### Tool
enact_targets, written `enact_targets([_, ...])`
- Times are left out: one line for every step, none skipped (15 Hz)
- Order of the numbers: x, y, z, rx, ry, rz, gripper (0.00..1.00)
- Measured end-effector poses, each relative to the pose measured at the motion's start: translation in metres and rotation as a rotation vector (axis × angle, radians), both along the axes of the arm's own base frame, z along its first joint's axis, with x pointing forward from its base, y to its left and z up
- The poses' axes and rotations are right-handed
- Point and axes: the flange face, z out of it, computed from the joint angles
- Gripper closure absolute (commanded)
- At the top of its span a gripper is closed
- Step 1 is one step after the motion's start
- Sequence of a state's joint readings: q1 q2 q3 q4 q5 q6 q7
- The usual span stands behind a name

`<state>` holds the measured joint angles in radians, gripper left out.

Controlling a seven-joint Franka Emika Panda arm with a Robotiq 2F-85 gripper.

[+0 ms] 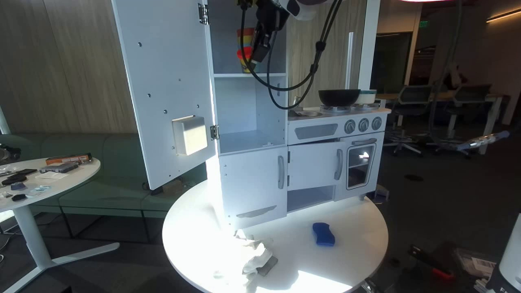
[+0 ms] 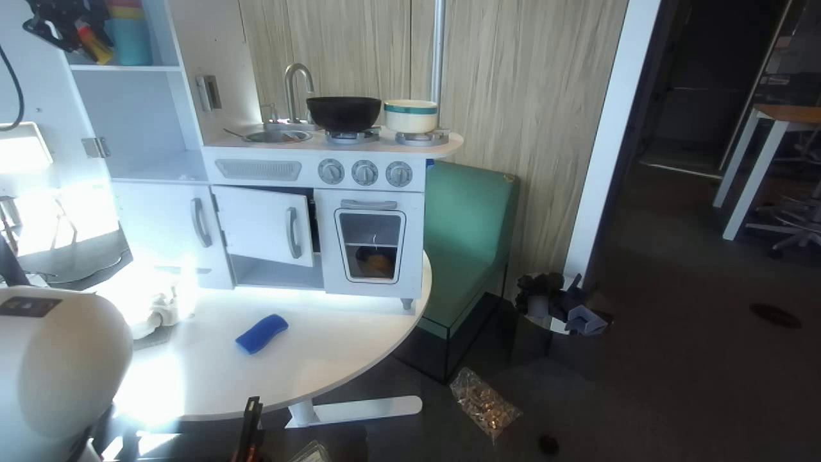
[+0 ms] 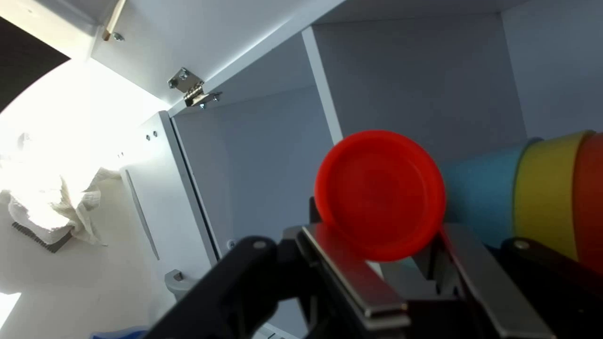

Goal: Open the cabinet door and move the objects from the lower shelf onto the top shelf

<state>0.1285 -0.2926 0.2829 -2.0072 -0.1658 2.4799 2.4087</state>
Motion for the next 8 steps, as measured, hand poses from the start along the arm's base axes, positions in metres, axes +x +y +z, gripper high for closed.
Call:
enact_targets([0.0002, -0.0004, 0.0011, 0.003, -0.002, -0.003, 0.81])
enact_targets([0.0007, -0.0012, 0.0022, 0.005, -0.004, -0.006, 0.81])
enact_targets([0.0016, -0.0019, 0.0034, 0.008, -0.006, -0.01, 0.81])
enact_targets([0.0025, -0.0025, 0.0044, 0.011, -0.007, -0.014, 0.81])
enact_targets([0.0036, -0.0028, 0.0052, 0.013, -0.009, -0.018, 0.81])
enact_targets([0.0046, -0.0026, 0.0058, 0.014, -0.01, -0.02, 0.81])
enact_targets([0.0058, -0.002, 0.0064, 0.016, -0.011, -0.023, 0.81])
enact_targets([0.0072, -0.0013, 0.0064, 0.018, -0.011, -0.025, 0.81])
